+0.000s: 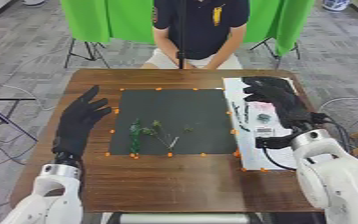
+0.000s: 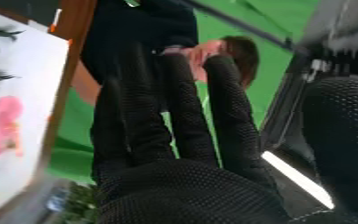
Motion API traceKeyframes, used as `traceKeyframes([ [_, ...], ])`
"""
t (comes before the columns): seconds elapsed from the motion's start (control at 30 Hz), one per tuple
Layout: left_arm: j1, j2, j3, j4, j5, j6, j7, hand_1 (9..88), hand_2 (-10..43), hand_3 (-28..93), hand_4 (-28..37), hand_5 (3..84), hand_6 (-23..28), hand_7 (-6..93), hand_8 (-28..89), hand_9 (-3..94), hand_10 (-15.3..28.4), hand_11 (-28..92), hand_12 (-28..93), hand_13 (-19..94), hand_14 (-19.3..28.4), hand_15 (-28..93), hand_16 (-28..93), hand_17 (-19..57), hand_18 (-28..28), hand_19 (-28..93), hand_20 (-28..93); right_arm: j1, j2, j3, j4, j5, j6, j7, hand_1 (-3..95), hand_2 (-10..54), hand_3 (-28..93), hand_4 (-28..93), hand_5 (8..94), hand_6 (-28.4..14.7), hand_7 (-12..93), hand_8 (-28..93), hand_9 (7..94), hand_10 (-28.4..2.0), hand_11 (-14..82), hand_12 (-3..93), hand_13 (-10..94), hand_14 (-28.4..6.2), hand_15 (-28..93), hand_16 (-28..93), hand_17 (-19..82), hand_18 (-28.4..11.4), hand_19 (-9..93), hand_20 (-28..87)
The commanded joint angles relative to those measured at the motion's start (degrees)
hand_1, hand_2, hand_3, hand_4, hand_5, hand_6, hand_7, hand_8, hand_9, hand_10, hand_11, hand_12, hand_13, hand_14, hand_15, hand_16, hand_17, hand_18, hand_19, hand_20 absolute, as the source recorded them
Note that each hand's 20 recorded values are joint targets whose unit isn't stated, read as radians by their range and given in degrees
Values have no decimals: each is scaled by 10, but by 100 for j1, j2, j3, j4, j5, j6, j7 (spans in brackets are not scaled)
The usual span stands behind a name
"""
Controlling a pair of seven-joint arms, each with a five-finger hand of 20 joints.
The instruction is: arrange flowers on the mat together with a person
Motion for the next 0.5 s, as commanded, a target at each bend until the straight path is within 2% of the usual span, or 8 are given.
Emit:
traceKeyframes([
  [0.03, -27, -184, 115, 159, 98, -30, -63, 184, 81, 767, -283, 321, 27, 101, -96, 340, 173, 211, 81, 250, 255, 471, -96, -92, 228, 443, 109, -872, -73, 516, 451, 3384, -270, -734, 155, 69, 793, -280, 447, 12, 134, -124, 450, -148, 91, 129, 337, -185, 257, 125, 46, -193, 433, 159],
  [0.07, -51, -174, 128, 172, 98, -43, -24, 184, 82, 767, -283, 320, 26, 102, -96, 339, 172, 210, 82, 248, 255, 470, -95, -92, 229, 443, 110, -909, -77, 548, 477, 3528, -321, -842, 145, 68, 799, -280, 444, 13, 134, -124, 446, -146, 83, 135, 333, -183, 226, 152, 44, -191, 418, 168],
  [0.13, -33, -185, 103, 164, 89, -57, -35, 183, 82, 766, -283, 320, 26, 103, -97, 337, 171, 209, 83, 247, 255, 469, -93, -93, 229, 443, 111, -1027, -109, 644, 428, 3530, -335, -839, 140, 66, 801, -281, 441, 17, 135, -123, 443, -145, 79, 136, 328, -184, 208, 165, 42, -189, 405, 170],
  [0.23, -1, -180, 71, 144, 76, -12, 5, 183, 81, 767, -283, 323, 26, 103, -97, 337, 170, 208, 84, 246, 255, 469, -90, -93, 230, 442, 112, -1087, -127, 678, 391, 3429, -395, -887, 135, 66, 803, -282, 440, 19, 136, -123, 441, -143, 76, 135, 326, -183, 205, 171, 39, -188, 401, 172],
  [0.33, 4, -230, 26, 150, 133, -74, -48, 183, 81, 768, -283, 324, 25, 102, -97, 336, 169, 207, 85, 246, 255, 468, -90, -94, 231, 441, 112, -1129, -209, 677, 357, 3419, -344, -947, 135, 67, 803, -282, 438, 20, 136, -123, 441, -143, 75, 137, 326, -184, 209, 177, 37, -189, 402, 176],
  [0.5, 12, -265, 4, 139, 151, -89, -77, 183, 80, 769, -283, 332, 32, 106, -95, 349, 175, 223, 91, 247, 255, 471, -87, -94, 231, 440, 114, -1173, -309, 622, 349, 3425, -404, -975, 133, 67, 805, -282, 436, 20, 136, -122, 442, -145, 75, 140, 330, -184, 216, 181, 35, -190, 402, 179],
])
